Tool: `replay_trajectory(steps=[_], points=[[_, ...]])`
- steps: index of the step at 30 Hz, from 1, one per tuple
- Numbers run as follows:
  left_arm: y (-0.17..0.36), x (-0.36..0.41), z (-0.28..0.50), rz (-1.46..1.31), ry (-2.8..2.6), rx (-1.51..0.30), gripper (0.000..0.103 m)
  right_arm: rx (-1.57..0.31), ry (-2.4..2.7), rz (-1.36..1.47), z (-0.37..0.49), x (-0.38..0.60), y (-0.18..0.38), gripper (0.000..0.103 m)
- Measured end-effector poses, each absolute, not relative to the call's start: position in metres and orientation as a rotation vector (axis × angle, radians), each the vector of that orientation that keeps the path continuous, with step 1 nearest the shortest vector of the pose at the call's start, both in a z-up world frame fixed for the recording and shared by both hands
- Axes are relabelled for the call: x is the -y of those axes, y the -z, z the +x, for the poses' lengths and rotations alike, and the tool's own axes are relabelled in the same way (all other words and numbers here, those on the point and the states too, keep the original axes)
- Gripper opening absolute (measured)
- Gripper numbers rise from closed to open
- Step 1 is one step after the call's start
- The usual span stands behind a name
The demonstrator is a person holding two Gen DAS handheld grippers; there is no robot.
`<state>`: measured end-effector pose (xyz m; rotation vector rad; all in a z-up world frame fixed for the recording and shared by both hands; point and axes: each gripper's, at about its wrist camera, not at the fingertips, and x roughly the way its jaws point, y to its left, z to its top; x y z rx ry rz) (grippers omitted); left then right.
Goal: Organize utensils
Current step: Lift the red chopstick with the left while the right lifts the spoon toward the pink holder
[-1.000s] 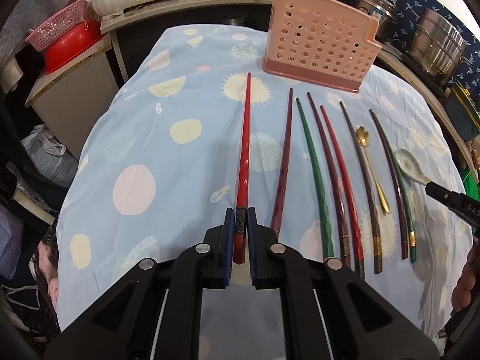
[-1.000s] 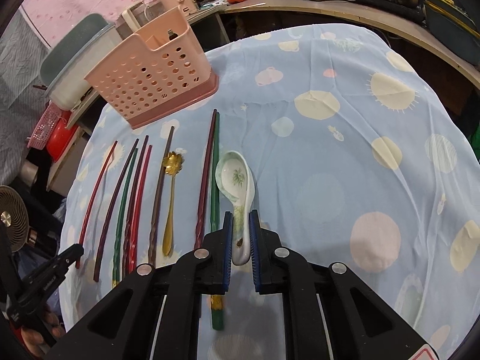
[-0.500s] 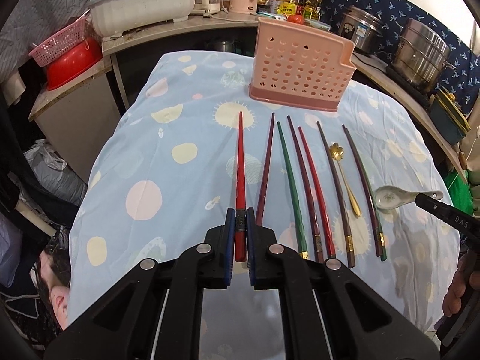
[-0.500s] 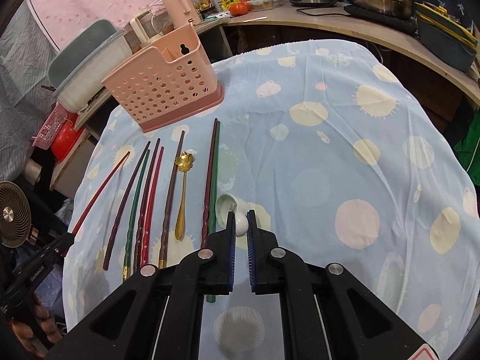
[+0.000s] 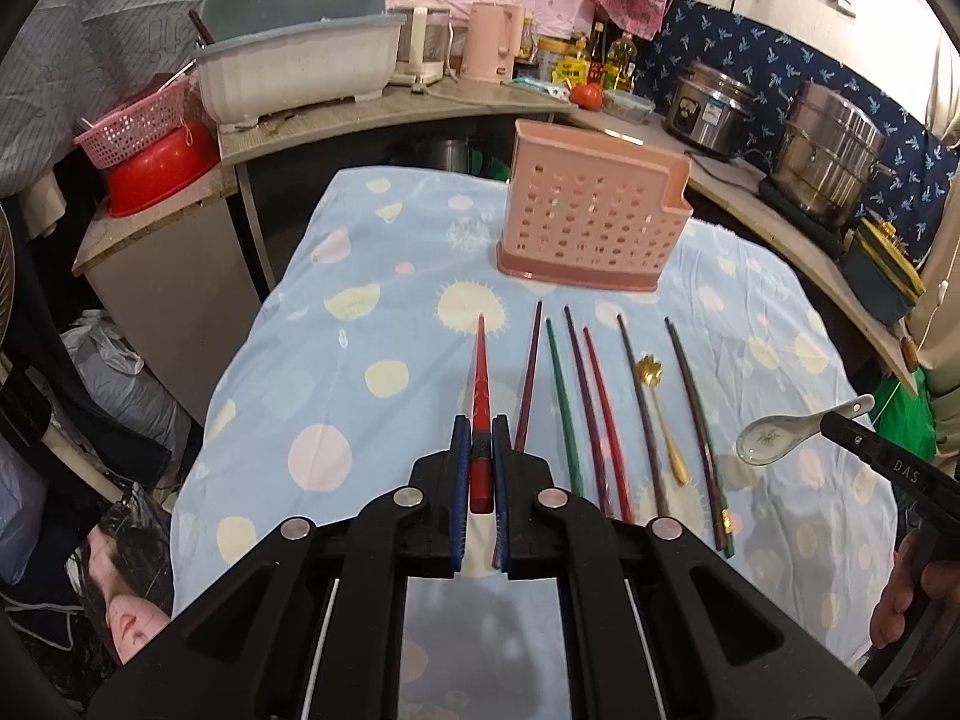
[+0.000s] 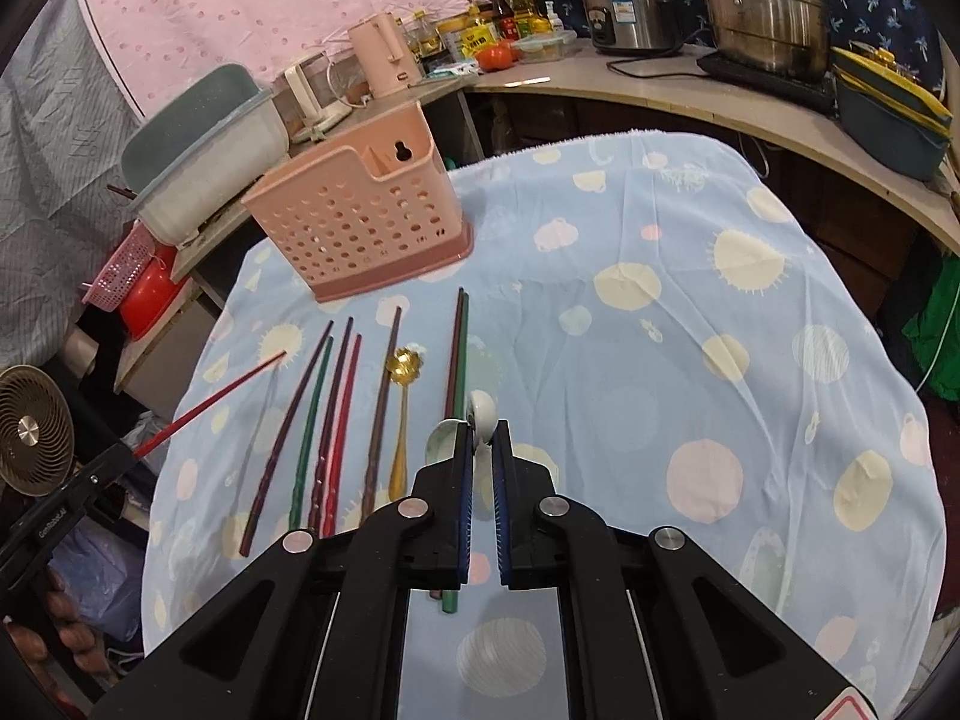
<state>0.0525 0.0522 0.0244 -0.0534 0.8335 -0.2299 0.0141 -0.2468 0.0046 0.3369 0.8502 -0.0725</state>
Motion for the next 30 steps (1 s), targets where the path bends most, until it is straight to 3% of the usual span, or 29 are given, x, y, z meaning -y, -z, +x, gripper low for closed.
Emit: replay_trajectory(steps=[30], points=[[-0.204, -0.026, 0.151, -0.005, 0.249, -0.44, 0.007, -0.649, 0.062, 0.255, 0.122, 0.257, -0.102, 0.006]])
